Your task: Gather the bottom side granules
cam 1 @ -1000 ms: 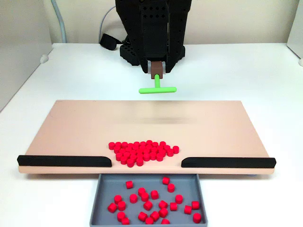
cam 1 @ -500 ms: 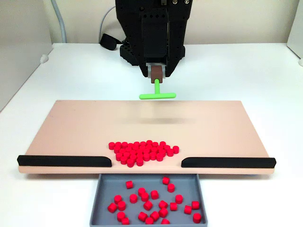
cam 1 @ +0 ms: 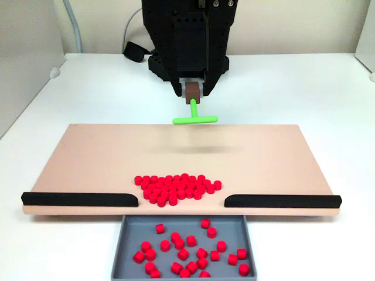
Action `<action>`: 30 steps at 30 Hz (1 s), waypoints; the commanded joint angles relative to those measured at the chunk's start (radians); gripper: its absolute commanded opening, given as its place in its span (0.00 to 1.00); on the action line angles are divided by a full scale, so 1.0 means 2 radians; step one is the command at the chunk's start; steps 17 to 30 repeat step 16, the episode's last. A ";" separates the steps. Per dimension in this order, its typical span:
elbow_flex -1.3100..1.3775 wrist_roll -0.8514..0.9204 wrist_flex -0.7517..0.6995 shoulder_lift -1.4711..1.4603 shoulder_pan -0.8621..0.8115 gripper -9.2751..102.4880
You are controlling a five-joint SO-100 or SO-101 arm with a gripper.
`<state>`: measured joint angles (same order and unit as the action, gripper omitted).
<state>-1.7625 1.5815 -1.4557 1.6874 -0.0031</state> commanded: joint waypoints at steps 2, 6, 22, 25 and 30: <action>0.018 -0.008 0.001 -0.003 -0.001 0.08; 0.018 -0.018 0.001 0.002 0.005 0.08; 0.018 -0.018 0.001 -0.003 0.006 0.08; 0.018 -0.018 0.001 -0.003 0.006 0.08; 0.018 -0.018 0.001 -0.003 0.006 0.08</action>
